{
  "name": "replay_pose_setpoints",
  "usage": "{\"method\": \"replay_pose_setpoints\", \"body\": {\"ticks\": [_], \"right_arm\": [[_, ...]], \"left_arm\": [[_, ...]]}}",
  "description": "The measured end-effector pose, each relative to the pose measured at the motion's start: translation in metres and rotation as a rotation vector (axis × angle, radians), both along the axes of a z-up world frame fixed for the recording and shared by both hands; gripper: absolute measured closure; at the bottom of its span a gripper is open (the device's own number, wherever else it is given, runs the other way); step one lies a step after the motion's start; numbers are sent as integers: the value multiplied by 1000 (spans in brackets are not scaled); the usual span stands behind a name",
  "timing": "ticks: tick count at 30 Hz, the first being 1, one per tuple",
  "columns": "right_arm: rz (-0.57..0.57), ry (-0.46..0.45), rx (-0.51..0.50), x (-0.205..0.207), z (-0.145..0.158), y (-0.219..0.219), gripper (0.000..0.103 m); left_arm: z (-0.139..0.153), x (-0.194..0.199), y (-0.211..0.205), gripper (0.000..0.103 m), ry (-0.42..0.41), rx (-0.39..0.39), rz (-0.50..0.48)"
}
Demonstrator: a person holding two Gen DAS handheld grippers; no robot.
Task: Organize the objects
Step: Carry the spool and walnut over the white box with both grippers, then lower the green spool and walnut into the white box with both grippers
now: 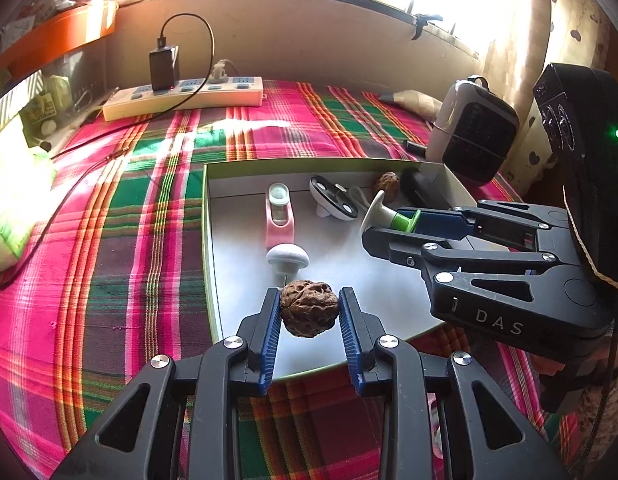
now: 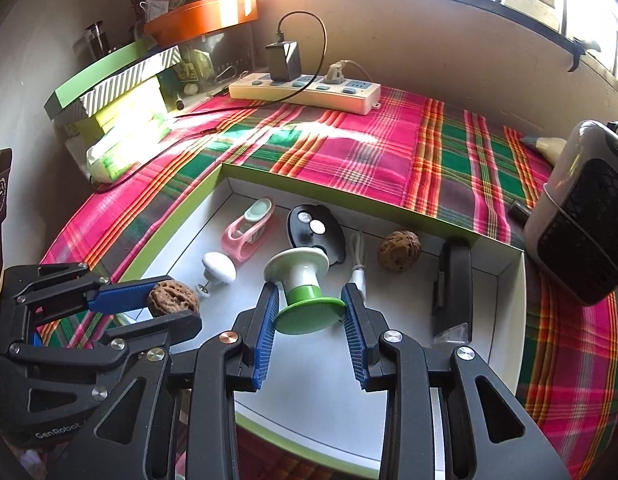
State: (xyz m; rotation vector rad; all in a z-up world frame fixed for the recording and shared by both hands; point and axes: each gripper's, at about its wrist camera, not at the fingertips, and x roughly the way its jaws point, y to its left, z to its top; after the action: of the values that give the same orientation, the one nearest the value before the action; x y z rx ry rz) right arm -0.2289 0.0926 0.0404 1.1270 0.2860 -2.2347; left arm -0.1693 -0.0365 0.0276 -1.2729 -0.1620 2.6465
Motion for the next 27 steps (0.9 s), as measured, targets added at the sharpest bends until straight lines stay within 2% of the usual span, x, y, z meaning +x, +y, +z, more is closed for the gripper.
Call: {"method": "replay_pose_setpoints", "body": {"ticks": [10, 27], "right_arm": [[54, -63, -3, -15, -11, -8, 69], [95, -81, 25, -24, -17, -23, 69]], "left_arm": [[-6, -10, 4, 76, -15, -13, -11], [-8, -11, 8, 76, -14, -61, -19]]}}
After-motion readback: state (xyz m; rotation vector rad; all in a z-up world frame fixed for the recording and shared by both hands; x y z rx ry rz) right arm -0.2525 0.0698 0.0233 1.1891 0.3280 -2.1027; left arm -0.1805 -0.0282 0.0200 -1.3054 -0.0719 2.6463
